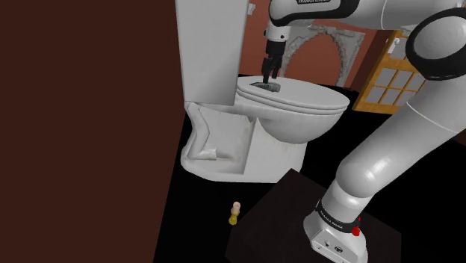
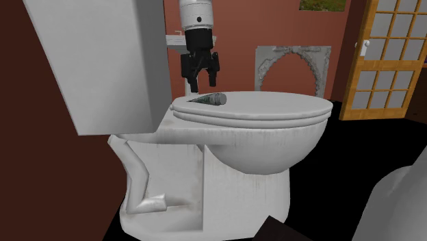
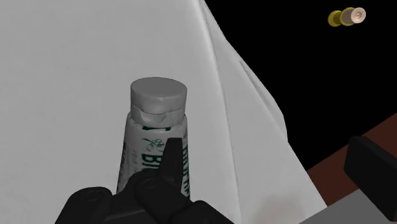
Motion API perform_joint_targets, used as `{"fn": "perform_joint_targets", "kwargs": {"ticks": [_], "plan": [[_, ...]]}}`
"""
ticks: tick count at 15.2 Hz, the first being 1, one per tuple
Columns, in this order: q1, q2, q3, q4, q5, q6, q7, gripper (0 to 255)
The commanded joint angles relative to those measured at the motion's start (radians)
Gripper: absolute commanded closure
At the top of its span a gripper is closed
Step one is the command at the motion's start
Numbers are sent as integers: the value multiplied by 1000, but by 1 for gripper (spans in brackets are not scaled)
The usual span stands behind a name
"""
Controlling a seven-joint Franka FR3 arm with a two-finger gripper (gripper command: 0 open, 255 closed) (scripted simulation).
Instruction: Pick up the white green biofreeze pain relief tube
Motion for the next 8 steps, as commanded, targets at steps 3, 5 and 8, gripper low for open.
{"fn": "perform_joint_targets", "kwargs": {"ticks": [3,5,8], "plan": [[-23,135,-27,126,-36,-4,-35,0],[-34,209,-39,204,-50,-14,-53,0],[-39,231,-44,202,-55,9,-55,0]]}}
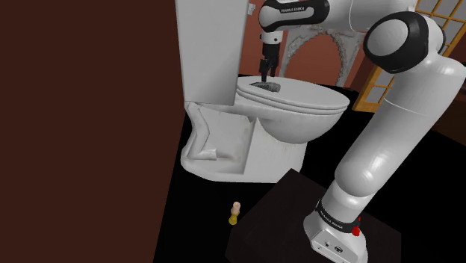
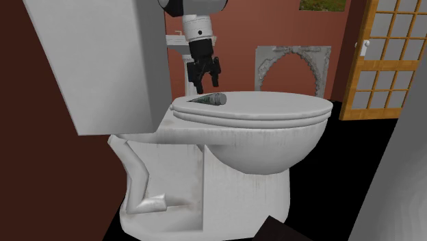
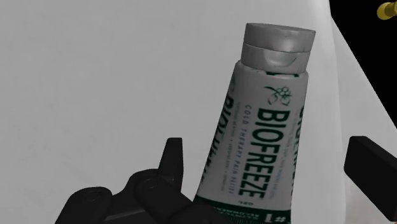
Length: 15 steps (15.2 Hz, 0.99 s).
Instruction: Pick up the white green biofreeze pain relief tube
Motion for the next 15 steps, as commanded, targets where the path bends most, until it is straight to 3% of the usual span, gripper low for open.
{"fn": "perform_joint_targets", "kwargs": {"ticks": [1,7,8,15], "plan": [[-2,10,-2,-16,-2,25,1,0],[-3,7,-3,-80,-4,86,10,0],[-3,7,-3,-79,-4,86,9,255],[-3,9,-3,-78,-4,86,9,255]]}}
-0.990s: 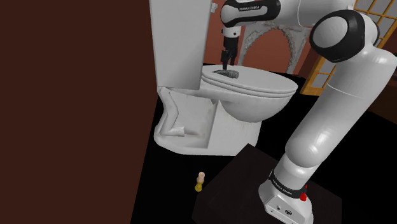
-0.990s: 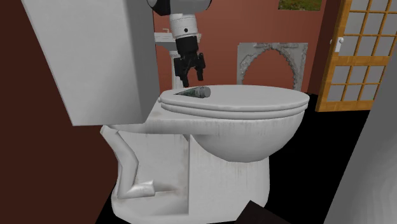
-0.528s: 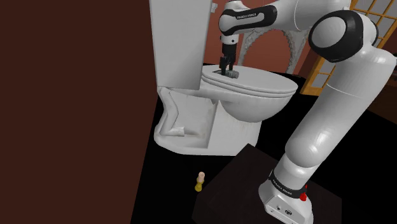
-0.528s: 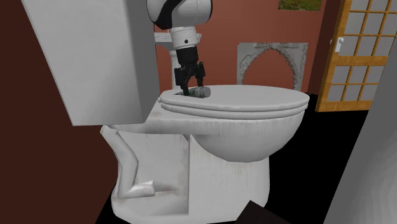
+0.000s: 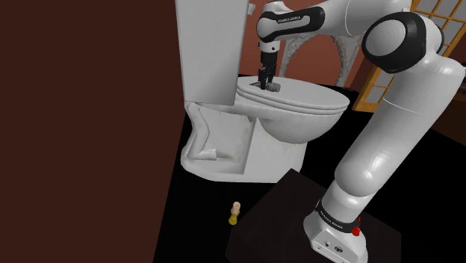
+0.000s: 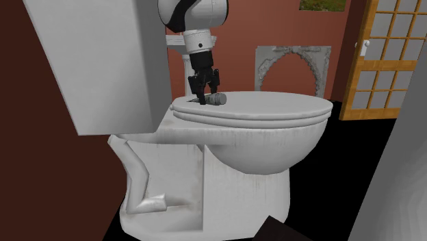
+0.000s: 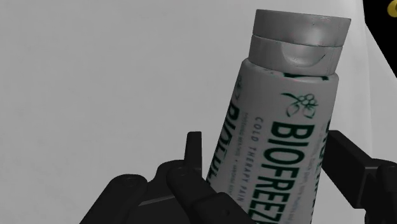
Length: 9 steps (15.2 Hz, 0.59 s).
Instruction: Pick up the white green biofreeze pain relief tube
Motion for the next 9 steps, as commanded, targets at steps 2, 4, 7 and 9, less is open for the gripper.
{"fn": "perform_joint_targets", "kwargs": {"ticks": [2,4,7,9], "plan": [[1,-2,1,-2,0,0,1,255],[1,-1,1,25,1,-26,-3,255],[1,1,1,68,2,-67,-9,255],[2,4,2,98,3,-94,-14,255]]}}
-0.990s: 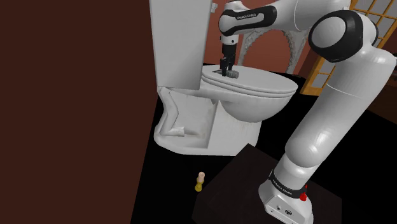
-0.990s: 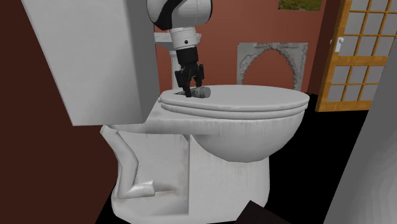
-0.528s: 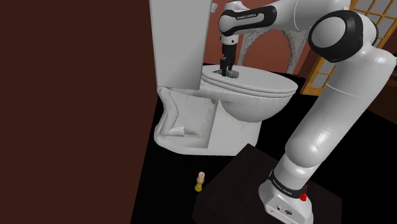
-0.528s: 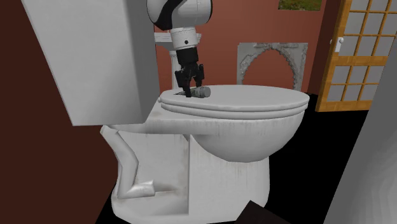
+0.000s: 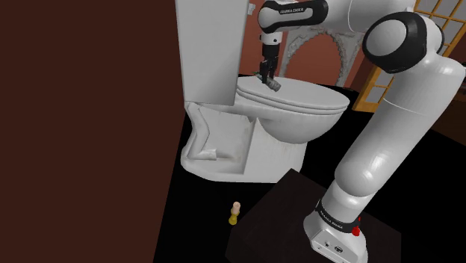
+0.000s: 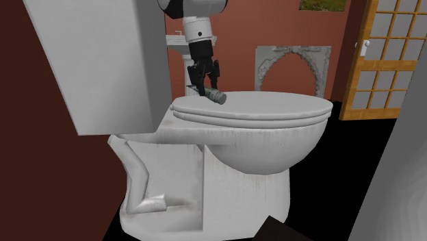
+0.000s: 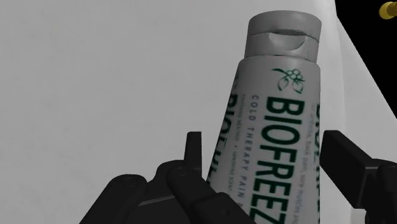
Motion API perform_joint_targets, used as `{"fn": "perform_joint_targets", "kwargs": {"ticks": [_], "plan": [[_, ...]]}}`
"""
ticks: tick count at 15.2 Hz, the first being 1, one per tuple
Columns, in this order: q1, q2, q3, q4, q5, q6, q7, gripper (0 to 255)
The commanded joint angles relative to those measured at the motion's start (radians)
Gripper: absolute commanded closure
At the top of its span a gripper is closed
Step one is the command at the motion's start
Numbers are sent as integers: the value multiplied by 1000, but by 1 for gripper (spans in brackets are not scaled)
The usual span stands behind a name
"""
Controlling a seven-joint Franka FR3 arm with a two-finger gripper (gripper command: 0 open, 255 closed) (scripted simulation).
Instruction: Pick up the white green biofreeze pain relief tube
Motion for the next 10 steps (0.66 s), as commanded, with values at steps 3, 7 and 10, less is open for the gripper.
{"fn": "perform_joint_targets", "kwargs": {"ticks": [3,7,10], "plan": [[-1,12,-1,69,2,-56,-12,255],[-1,24,-1,138,4,-112,-21,255],[-1,28,-1,158,5,-128,-24,255]]}}
